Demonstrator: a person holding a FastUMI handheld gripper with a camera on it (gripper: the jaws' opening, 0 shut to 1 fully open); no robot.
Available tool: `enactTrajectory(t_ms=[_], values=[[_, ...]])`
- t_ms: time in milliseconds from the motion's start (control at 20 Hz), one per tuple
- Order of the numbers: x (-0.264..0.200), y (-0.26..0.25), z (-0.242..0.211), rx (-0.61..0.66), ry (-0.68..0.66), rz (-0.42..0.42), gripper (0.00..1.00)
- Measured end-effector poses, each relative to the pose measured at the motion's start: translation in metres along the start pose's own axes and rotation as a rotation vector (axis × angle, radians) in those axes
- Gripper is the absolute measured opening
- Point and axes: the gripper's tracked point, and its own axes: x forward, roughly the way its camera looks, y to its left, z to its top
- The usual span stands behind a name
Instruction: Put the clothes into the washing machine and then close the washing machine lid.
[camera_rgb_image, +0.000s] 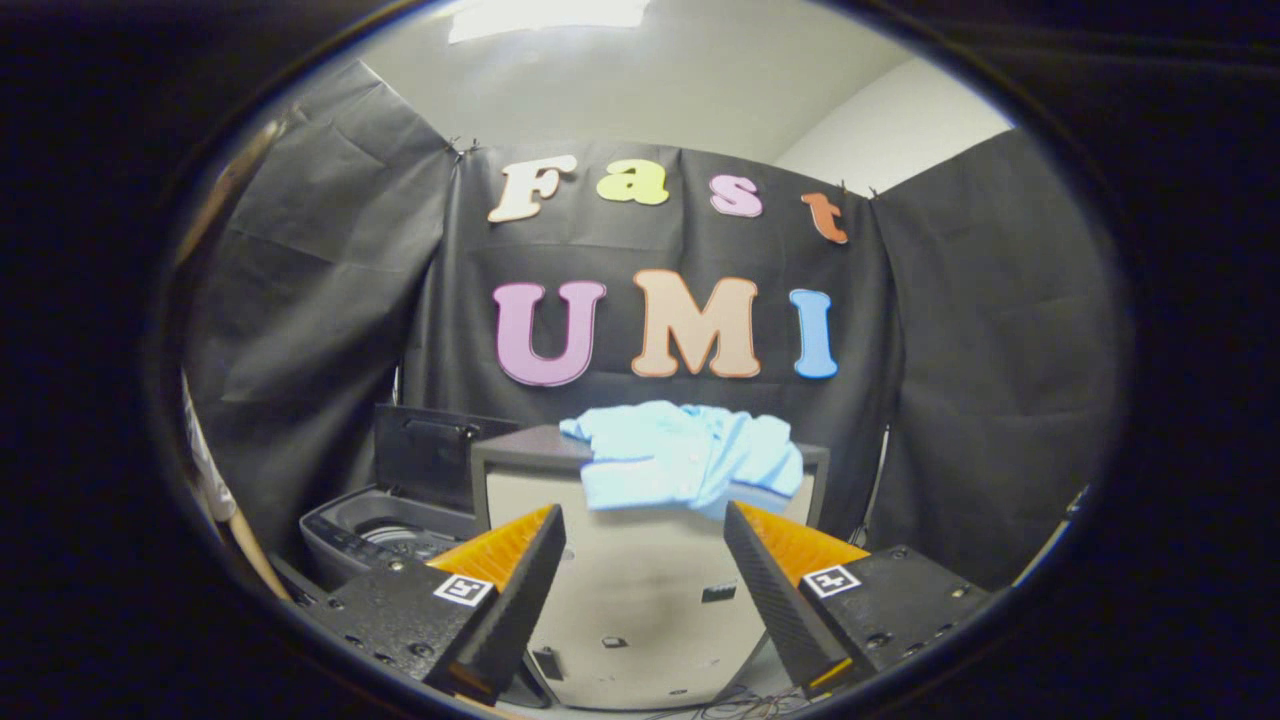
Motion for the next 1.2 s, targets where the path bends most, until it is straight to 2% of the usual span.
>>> enactTrajectory(t_ms=[150, 250, 400, 650, 800, 1000, 1150, 1200], values=[[0.035, 0.008, 0.049, 0.042, -0.029, -0.005, 0.97], [0.064, 0.009, 0.065, 0.075, -0.01, -0.02, 0.97], [0.108, 0.009, 0.077, 0.043, 0.036, -0.051, 0.97], [0.166, 0.013, 0.044, -0.015, 0.199, -0.123, 0.98], [0.193, 0.015, 0.02, -0.034, 0.313, -0.137, 0.99], [0.211, 0.005, -0.027, -0.038, 0.457, -0.174, 0.99], [0.204, 0.001, -0.067, -0.047, 0.6, -0.194, 0.99], [0.206, 0.003, -0.064, -0.012, 0.576, -0.188, 0.99]])
